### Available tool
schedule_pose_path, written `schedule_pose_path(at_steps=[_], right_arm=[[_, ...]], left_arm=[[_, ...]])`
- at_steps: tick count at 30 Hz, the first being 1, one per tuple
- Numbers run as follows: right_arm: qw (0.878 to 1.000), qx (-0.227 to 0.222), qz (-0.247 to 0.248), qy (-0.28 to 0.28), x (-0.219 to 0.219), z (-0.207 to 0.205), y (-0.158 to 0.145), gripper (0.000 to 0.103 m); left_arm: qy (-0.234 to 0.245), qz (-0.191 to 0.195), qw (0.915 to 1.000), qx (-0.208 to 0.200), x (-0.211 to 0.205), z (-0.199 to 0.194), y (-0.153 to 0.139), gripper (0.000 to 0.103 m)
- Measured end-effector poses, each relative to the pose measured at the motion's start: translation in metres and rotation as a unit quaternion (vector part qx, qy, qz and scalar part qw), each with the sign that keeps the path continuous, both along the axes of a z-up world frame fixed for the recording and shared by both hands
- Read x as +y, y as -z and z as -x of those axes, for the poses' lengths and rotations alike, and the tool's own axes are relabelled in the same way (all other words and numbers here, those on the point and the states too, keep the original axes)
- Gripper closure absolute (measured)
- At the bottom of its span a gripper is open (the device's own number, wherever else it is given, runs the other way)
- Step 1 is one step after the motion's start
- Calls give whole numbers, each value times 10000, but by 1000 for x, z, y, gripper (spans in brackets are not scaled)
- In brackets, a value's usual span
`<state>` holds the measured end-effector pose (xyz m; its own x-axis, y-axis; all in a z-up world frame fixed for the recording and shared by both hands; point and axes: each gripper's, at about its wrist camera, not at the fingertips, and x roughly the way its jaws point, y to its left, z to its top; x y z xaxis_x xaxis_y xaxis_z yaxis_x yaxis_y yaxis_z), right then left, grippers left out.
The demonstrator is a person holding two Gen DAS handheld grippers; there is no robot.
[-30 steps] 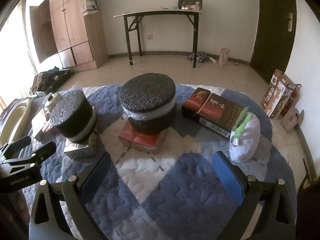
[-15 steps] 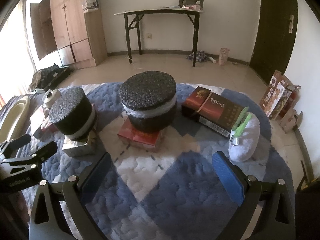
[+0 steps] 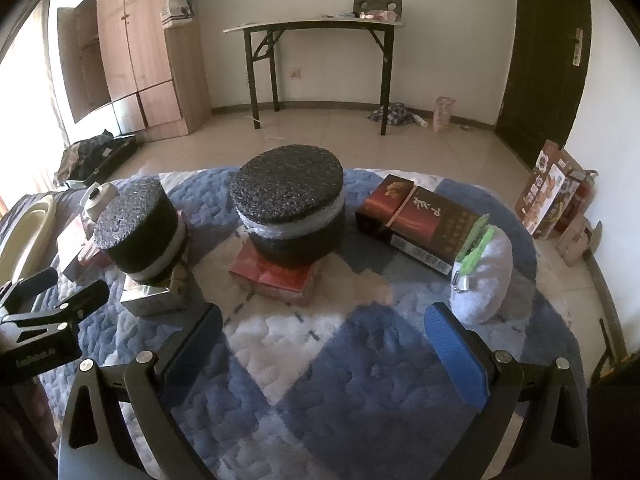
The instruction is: Organize rigid objects
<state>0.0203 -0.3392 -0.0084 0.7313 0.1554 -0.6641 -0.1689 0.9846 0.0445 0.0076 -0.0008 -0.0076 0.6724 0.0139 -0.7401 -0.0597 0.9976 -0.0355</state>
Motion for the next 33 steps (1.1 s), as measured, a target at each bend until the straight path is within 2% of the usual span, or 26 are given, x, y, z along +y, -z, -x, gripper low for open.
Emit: schedule_pose_path(at_steps=[4, 8, 10, 13, 16, 23, 28, 31, 33], right_arm=[[9999, 8, 133, 12, 1, 1, 4, 0], [10000, 41, 56, 36, 0, 1, 4, 0], [9999, 54, 82, 102, -2, 1, 4, 0], [9998, -34, 167, 139, -3, 5, 1, 0], [9998, -90, 37, 149, -5, 4, -2, 0], [9997, -159, 47, 189, -13, 12, -8, 0], [9992, -303, 123, 211, -17, 18, -16, 0], [9993, -235, 30, 288, -20, 16, -11, 0], [9993, -223, 39, 306, -21, 16, -12, 0]], left_arm=[[11, -76, 9998, 170, -3, -4, 11, 0], [103, 60, 9998, 181, -4, -3, 8, 0], [201, 204, 9995, 118, -3, 1, 3, 0], [170, 89, 9998, 64, 0, 4, -6, 0], [216, 167, 9995, -161, 4, 8, -20, 0], [-144, -53, 9998, -86, 17, 8, -14, 0], [45, -360, 9992, -145, 5, 8, -11, 0], [320, -180, 9993, -73, -5, 7, -9, 0], [490, -220, 9984, -151, -11, 12, -12, 0]])
